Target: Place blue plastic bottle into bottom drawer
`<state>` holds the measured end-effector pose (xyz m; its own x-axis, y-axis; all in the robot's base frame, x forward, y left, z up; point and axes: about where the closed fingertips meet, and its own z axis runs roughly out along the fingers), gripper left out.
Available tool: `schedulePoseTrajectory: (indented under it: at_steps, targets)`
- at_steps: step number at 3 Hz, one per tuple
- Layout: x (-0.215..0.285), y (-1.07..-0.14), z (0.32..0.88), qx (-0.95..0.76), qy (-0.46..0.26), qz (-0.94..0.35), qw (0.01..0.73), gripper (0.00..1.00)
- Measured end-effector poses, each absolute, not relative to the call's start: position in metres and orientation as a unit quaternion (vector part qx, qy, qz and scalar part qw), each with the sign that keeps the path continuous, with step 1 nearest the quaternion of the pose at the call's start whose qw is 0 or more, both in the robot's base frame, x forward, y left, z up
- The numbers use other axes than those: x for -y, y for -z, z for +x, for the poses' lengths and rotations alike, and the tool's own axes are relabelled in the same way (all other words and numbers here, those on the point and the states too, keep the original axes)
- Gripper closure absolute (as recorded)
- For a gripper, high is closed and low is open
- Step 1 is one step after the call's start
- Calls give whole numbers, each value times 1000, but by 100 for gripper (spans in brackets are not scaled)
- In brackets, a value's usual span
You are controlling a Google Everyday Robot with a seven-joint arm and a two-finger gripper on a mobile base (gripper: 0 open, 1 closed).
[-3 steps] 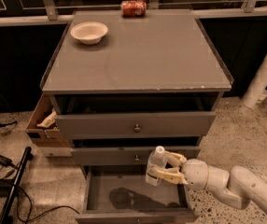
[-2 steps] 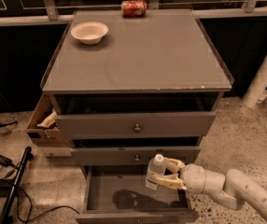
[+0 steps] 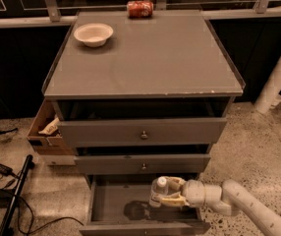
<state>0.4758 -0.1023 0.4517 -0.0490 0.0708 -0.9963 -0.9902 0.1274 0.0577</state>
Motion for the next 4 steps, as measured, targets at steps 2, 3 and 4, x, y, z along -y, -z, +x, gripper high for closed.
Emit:
schedulePoseTrajectory:
  at_steps: [2,3,4]
  targets:
    - [103,-429,481,-521,-489,-458,529,100]
    - [100,-392,489,-515,-483,-482,519,100]
    - [97,-365,499,-510,-479,-496,514,100]
